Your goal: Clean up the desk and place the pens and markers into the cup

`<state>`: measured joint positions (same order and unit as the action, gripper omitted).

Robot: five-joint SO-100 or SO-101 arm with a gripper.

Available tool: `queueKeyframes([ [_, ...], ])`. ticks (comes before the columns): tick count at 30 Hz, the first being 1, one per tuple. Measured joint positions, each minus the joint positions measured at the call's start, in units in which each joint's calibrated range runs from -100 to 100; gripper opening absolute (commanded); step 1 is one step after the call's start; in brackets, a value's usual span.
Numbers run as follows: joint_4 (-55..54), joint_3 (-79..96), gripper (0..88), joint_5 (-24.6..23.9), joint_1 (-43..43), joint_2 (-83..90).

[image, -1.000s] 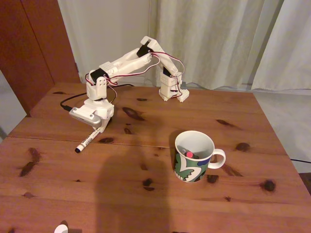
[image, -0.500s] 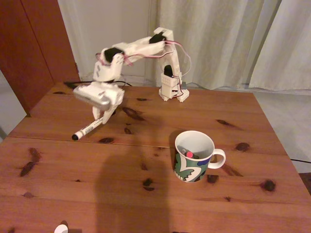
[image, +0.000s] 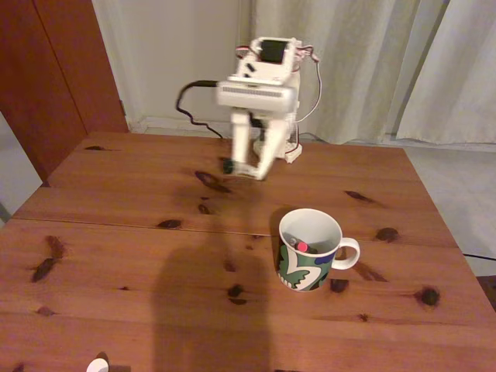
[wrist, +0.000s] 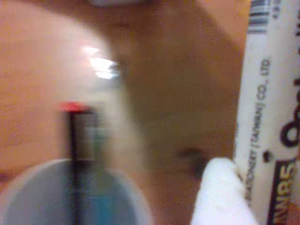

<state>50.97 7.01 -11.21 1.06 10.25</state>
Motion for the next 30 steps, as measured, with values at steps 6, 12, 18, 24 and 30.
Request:
queueKeyframes([
  [6, -12.0, 7.7, 0.7, -1.2, 5.7, 0.4],
  [12, -23.5, 15.0, 0.7, -1.2, 7.8, 0.4],
  [18, -32.8, 21.1, 0.7, -1.2, 8.9, 0.4],
  [24, -39.8, 26.4, 0.7, -1.2, 9.6, 0.4],
  [30, -46.5, 31.5, 0.7, -1.7, 9.4, 0.5],
])
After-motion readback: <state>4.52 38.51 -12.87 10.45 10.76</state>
